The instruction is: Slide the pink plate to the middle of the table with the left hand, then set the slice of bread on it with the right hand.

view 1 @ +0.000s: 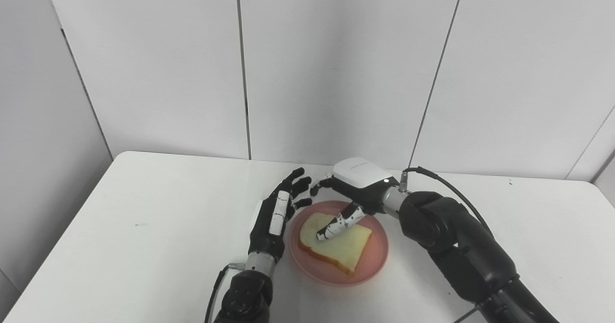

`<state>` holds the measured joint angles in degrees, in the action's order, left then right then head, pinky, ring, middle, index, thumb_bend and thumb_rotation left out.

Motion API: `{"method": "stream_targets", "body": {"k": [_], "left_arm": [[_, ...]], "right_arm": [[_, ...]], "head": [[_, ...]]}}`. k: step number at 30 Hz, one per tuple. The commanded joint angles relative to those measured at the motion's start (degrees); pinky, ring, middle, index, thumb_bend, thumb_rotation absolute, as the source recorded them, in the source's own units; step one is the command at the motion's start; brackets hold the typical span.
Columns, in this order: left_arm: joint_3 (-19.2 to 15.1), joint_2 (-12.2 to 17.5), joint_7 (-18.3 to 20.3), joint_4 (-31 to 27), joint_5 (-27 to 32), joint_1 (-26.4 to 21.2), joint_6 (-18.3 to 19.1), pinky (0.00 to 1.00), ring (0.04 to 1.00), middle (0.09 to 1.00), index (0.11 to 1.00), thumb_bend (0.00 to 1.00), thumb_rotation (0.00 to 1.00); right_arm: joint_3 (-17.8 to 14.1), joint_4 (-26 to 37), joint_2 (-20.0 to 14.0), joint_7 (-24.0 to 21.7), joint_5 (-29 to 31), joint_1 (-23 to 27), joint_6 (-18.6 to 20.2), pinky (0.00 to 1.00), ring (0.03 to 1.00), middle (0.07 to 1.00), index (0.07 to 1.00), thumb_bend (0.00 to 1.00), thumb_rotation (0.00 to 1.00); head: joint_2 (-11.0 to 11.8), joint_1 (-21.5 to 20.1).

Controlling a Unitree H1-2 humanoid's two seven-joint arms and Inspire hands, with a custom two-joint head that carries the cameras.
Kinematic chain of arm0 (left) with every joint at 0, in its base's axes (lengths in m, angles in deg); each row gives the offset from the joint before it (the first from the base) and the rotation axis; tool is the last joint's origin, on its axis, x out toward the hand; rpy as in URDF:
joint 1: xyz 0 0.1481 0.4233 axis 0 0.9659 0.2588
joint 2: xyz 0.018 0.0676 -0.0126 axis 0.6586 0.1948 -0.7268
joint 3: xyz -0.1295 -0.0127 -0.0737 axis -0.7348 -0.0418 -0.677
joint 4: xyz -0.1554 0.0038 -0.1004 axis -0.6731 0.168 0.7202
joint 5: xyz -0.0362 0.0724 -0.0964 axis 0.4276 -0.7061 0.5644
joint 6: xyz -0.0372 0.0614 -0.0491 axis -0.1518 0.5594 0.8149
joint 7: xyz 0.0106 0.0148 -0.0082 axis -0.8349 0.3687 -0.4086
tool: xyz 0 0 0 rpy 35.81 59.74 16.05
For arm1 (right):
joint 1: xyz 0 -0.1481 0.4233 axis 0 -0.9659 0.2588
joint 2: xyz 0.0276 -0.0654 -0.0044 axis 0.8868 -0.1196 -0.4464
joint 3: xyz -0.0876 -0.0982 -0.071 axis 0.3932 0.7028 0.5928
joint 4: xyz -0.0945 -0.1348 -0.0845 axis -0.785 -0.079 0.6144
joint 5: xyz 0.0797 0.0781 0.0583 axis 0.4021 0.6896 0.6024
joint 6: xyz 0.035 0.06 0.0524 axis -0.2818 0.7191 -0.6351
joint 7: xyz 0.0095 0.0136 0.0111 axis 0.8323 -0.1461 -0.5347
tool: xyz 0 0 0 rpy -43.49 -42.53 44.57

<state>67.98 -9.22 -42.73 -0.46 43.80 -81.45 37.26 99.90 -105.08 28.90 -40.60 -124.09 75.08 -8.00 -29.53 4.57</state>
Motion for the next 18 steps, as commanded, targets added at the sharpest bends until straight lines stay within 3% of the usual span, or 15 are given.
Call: {"method": "stream_targets", "body": {"k": [1, 7, 10, 12, 14, 15, 16, 18], "left_arm": [[-0.43, 1.32, 0.82, 0.86, 0.39, 1.66, -0.05, 0.74, 0.863, 0.817, 0.799, 0.87, 0.93], [-0.82, 1.77, 1.04, 0.37, 1.11, 1.48, 0.63, 0.74, 0.873, 0.812, 0.793, 0.89, 0.92], [-1.06, 2.04, 0.94, 0.29, 1.42, 1.31, 0.69, 0.75, 0.884, 0.815, 0.793, 0.90, 0.92], [-1.30, 2.05, 0.75, 0.23, 1.55, 1.25, 0.55, 0.76, 0.888, 0.817, 0.793, 0.89, 0.92], [-1.65, 1.90, -0.20, 0.30, 1.22, 1.11, 0.12, 0.76, 0.880, 0.819, 0.786, 0.90, 0.92], [-1.84, 1.85, -0.70, 0.45, 0.99, 1.00, -0.22, 0.76, 0.876, 0.832, 0.785, 0.90, 0.92], [-1.98, 1.80, -1.43, 0.55, 0.52, 0.91, -0.65, 0.77, 0.883, 0.857, 0.792, 0.90, 0.92], [-2.09, 1.83, -2.51, 0.64, -0.25, 0.82, -1.31, 0.77, 0.887, 0.872, 0.796, 0.91, 0.93]], "right_arm": [[-0.77, 2.83, -0.98, 0.78, -1.13, 1.61, 2.00, 0.89, 0.857, 0.843, 0.746, 1.00, 0.65], [-1.20, 7.99, -1.99, -1.15, -2.58, 0.30, 4.14, 0.90, 0.855, 0.858, 0.749, 1.00, 0.64], [-2.47, 12.01, -2.90, -1.56, -2.17, -1.03, 5.18, 0.84, 0.832, 0.831, 0.753, 1.00, 0.62], [-4.09, 14.11, -2.98, 0.85, -2.40, -2.69, 5.68, 0.74, 0.780, 0.781, 0.740, 1.00, 0.67], [-6.96, 15.44, -1.61, 4.74, -2.73, -5.35, 7.82, 0.64, 0.751, 0.772, 0.749, 1.00, 0.82], [-8.63, 15.43, -0.52, 7.17, -2.26, -6.71, 8.66, 0.59, 0.747, 0.780, 0.770, 0.94, 0.94], [-11.27, 14.80, 1.26, 10.04, -0.12, -8.42, 9.57, 0.56, 0.730, 0.791, 0.792, 0.87, 0.98], [-14.80, 13.45, 3.89, 14.04, 3.24, -10.61, 10.56, 0.54, 0.717, 0.801, 0.806, 0.83, 0.99]], "head": [[-0.07, -0.01], [-0.13, -0.35], [-0.04, -0.74], [-0.07, -0.79], [0.03, -0.91], [0.15, -1.05], [0.20, -1.06], [0.24, -1.14]]}}
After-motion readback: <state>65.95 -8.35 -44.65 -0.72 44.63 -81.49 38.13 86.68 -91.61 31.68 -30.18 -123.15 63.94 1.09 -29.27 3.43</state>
